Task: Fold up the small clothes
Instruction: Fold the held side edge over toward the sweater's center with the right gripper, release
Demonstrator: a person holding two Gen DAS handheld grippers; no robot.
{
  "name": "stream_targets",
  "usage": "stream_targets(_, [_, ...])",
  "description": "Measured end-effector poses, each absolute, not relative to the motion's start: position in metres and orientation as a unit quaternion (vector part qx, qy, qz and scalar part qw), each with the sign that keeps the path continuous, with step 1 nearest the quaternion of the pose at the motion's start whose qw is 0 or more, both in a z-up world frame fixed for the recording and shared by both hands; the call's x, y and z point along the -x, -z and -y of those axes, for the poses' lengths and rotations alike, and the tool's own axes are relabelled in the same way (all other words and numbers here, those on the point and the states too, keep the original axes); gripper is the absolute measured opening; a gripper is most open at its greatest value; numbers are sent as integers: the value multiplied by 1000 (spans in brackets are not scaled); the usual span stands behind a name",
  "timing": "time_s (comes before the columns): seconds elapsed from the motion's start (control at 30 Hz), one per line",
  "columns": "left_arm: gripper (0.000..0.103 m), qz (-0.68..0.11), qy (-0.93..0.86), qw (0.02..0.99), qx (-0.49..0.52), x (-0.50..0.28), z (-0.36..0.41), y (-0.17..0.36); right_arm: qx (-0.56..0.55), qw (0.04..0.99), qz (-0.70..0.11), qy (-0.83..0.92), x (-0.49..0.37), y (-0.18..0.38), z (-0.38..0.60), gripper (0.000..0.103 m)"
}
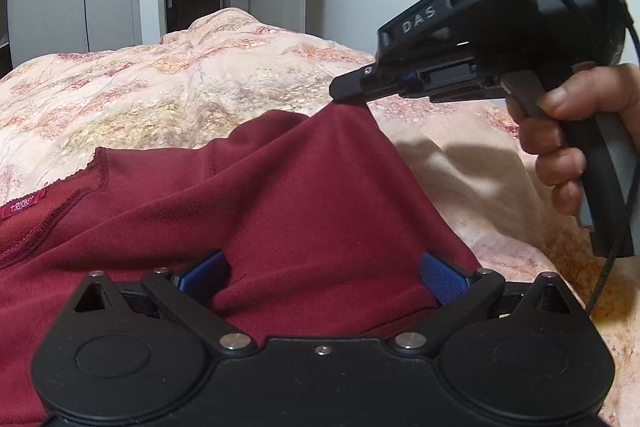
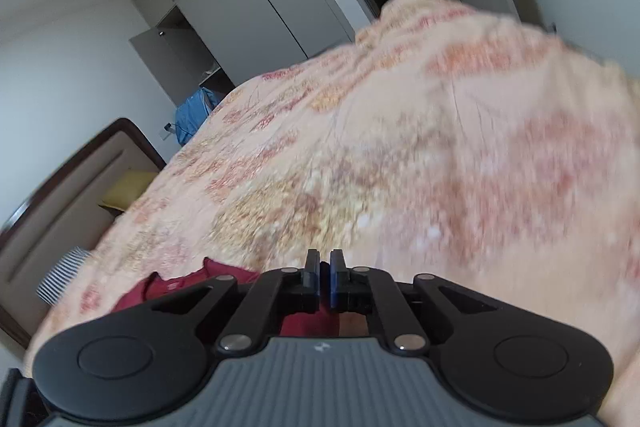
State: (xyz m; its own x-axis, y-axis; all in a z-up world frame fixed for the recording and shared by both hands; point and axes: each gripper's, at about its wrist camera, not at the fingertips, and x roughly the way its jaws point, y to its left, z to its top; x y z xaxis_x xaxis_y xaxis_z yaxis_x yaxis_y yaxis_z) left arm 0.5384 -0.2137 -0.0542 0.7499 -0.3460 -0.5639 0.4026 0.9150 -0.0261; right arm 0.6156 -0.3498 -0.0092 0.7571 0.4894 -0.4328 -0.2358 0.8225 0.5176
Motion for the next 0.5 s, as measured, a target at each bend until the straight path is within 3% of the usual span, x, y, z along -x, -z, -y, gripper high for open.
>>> stream_targets(0.17, [102,-306,213,928,-17,-539,201,42,-195,911,-310,-189,-619,14,346,10])
stream_targets(0.27, [102,-320,213,923,25,-535,184,25,-212,911,-309,-172,-610,14,360,26])
stream_targets(0.33, [102,-325,206,921,56,-531,169,10,-211,912,-310,-163,-600,10,368,50])
stream_targets(0.5, [102,-314,156,933,76,-509,126,-30,-194,916,-313,-159,-560,-7,368,78])
